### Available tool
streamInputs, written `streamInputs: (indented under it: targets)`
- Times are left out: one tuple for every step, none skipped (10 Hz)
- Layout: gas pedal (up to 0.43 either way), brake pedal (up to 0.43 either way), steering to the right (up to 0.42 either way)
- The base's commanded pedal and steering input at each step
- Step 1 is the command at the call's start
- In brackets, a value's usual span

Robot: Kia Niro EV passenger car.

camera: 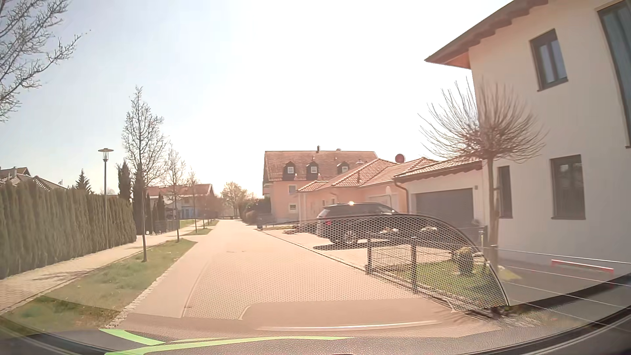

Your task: Follow the waypoints while adhering to traffic rules and regulations

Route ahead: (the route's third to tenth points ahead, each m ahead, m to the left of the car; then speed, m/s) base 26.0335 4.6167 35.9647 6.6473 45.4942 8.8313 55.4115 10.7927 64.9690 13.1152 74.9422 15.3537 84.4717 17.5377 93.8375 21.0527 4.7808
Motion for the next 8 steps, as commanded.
streamInputs:
  targets:
    - [0.209,0.000,-0.244]
    - [0.209,0.000,-0.209]
    - [0.209,0.000,-0.173]
    - [0.209,0.000,-0.150]
    - [0.209,0.000,-0.123]
    - [0.228,0.000,-0.101]
    - [0.240,0.000,-0.085]
    - [0.248,0.000,-0.069]
